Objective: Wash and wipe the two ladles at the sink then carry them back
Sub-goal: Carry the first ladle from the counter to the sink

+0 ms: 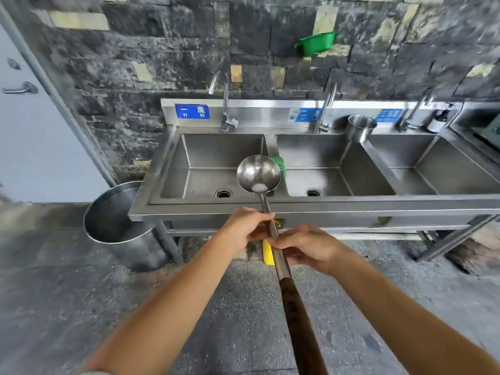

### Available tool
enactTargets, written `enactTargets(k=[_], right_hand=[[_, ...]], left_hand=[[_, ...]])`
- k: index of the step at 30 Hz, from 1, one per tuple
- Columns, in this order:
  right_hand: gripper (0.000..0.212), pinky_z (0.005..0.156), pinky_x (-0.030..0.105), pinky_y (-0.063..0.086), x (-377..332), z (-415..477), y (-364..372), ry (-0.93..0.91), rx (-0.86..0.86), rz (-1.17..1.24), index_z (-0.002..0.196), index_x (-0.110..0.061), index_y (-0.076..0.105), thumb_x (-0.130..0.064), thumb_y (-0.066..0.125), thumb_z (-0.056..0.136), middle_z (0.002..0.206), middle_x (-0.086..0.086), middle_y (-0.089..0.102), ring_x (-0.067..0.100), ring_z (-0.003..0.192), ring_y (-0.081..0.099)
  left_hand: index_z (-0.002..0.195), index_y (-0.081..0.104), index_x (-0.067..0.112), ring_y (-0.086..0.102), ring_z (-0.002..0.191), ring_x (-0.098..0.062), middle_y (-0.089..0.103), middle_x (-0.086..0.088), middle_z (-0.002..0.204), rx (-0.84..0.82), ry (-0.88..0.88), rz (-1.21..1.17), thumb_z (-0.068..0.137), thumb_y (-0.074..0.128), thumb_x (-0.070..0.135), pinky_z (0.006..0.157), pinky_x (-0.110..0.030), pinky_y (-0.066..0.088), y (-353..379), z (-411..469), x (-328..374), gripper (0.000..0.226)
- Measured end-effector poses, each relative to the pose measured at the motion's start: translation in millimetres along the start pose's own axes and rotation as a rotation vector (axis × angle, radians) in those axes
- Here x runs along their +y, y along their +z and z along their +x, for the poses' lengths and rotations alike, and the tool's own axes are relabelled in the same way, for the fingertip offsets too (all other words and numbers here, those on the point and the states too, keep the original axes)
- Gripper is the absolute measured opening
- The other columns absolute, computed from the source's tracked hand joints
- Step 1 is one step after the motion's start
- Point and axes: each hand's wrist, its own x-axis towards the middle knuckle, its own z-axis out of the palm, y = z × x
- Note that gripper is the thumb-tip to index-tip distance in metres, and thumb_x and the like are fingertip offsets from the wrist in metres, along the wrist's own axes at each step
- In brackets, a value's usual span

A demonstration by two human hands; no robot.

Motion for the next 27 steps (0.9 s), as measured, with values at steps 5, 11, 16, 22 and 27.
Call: enactTargets(k=[5,11,16,22,27], right_hand=[[0.015,0.091,0.041,0.049,-27.1,80.9,25.3,0.045,-0.051,0.001,0.092,-0.002,0.078,-0.011,0.081,0.080,0.087,0.010,0.074,0.025,0.087,0.063],[0.014,0.055,0.018,0.047,-67.2,186.0,72.2,0.051,-0.066,0.016,0.074,-0.012,0.071,-0.008,0.073,0.088,0.063,-0.004,0.065,0.008,0.058,0.058],[0.005,0.064,0.023,0.056,-103.3,259.4,111.4,0.072,-0.024,0.047,0.089,-0.003,0.075,-0.003,0.076,0.084,0.070,0.002,0.074,0.014,0.066,0.070],[0.005,0.065,0.023,0.057,-136.3,347.0,150.0,0.103,0.016,0.064,0.087,-0.006,0.075,-0.002,0.075,0.083,0.076,0.003,0.075,0.016,0.073,0.072],[0.020,0.065,0.026,0.059,-136.2,421.2,170.0,0.179,0.017,0.032,0.099,0.004,0.074,-0.003,0.080,0.081,0.080,0.006,0.076,0.017,0.072,0.073]], left_hand=[[0.110,0.068,-0.006,0.068,0.062,-0.021,0.071,-0.010,0.076,0.067,-0.029,-0.043,0.083,0.075,0.008,0.053,-0.029,0.055,-58.4,50.2,20.7,0.032],[0.108,0.067,-0.010,0.070,0.069,-0.022,0.071,-0.016,0.085,0.074,0.007,-0.029,0.084,0.072,0.000,0.056,-0.029,0.060,-146.3,119.2,58.7,0.026],[0.101,0.069,-0.007,0.070,0.071,-0.024,0.071,-0.018,0.090,0.055,-0.014,0.048,0.083,0.072,-0.001,0.062,-0.032,0.059,-214.9,173.5,96.5,0.018],[0.093,0.068,-0.002,0.067,0.051,-0.011,0.069,-0.011,0.079,0.132,-0.008,0.177,0.081,0.075,0.000,0.051,-0.025,0.057,-275.8,241.0,132.0,0.014],[0.094,0.067,0.001,0.068,0.075,-0.023,0.070,-0.019,0.096,0.169,-0.080,0.200,0.079,0.076,-0.001,0.058,-0.029,0.059,-312.1,302.0,130.6,0.017]])
